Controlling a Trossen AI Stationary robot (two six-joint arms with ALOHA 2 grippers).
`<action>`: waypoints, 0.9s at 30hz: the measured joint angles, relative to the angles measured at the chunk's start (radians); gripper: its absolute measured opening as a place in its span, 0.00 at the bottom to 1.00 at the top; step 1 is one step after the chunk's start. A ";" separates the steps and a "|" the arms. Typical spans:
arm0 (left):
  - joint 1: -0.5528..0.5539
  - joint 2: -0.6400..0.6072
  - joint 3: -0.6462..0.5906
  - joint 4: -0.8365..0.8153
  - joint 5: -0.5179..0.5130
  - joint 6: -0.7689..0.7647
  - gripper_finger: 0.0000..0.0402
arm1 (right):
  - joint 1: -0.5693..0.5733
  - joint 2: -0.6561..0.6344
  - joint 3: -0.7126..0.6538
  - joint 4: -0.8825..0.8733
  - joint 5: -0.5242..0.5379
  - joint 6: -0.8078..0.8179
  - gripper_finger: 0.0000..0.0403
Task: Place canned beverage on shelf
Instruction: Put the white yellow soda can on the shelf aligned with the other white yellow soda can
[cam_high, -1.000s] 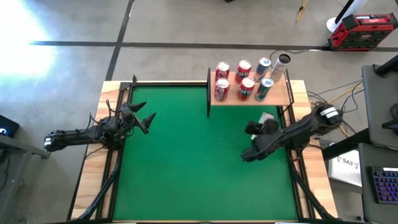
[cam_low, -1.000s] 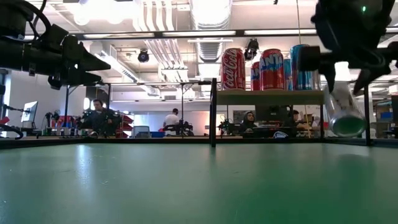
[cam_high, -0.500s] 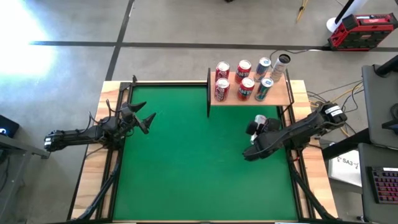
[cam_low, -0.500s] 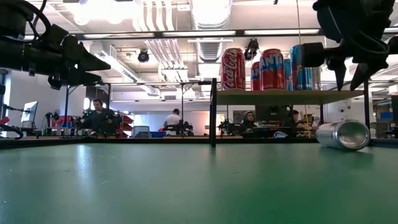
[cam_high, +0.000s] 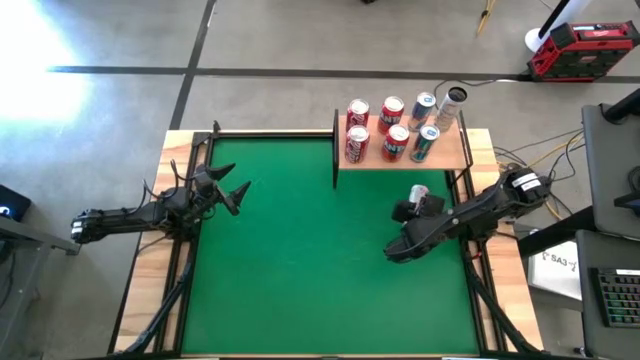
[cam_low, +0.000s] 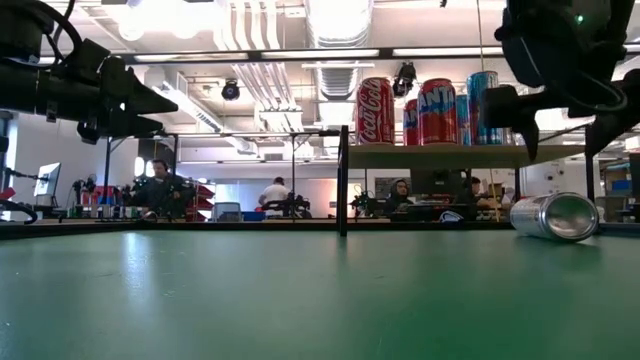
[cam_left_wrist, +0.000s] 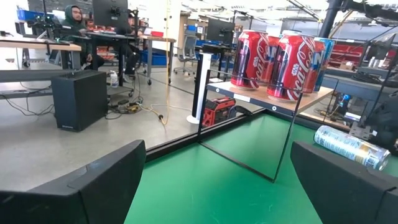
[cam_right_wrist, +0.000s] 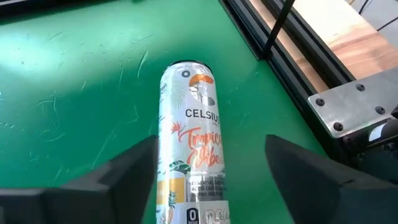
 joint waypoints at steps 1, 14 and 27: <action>0.000 0.000 0.000 0.000 0.000 0.000 0.96 | -0.004 0.009 0.000 0.000 0.003 0.004 0.74; 0.000 0.000 0.000 0.000 0.000 0.000 0.96 | -0.147 0.123 -0.016 0.101 -0.035 -0.068 0.95; 0.000 0.000 0.000 0.000 0.000 0.000 0.96 | -0.332 -0.040 -0.185 0.410 -0.137 -0.330 0.95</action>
